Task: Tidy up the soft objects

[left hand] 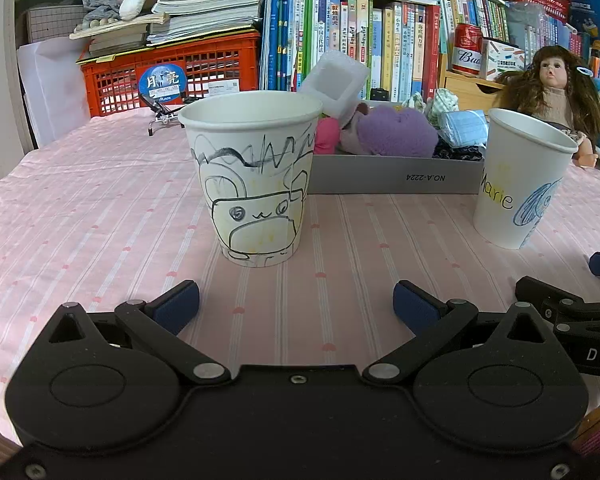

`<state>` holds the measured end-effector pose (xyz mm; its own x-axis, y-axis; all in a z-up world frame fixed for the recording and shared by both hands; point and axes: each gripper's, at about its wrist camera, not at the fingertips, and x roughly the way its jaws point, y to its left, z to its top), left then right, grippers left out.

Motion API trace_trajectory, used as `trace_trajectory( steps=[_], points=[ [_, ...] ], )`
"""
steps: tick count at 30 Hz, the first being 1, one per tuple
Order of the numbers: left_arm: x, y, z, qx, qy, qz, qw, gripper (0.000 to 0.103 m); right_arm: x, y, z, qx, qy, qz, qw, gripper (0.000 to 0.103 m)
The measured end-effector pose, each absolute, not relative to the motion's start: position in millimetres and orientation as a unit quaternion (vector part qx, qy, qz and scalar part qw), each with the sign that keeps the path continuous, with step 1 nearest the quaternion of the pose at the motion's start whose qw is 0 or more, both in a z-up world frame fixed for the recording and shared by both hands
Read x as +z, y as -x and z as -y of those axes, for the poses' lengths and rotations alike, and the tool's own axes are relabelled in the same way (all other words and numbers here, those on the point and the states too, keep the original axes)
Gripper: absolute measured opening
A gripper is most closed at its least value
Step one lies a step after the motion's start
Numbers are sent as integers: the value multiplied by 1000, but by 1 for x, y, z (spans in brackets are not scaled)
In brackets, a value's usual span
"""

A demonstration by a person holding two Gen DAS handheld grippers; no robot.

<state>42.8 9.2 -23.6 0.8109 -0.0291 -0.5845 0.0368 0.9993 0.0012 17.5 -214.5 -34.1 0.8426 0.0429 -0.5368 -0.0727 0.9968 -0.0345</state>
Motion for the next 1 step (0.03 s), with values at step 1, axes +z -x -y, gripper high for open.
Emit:
trace_trajectory(
  steps=[1],
  points=[
    [-24,-43,-9,-17,-6,-307,952,103,-34,-17,215,30,27,-279,959,103]
  ],
)
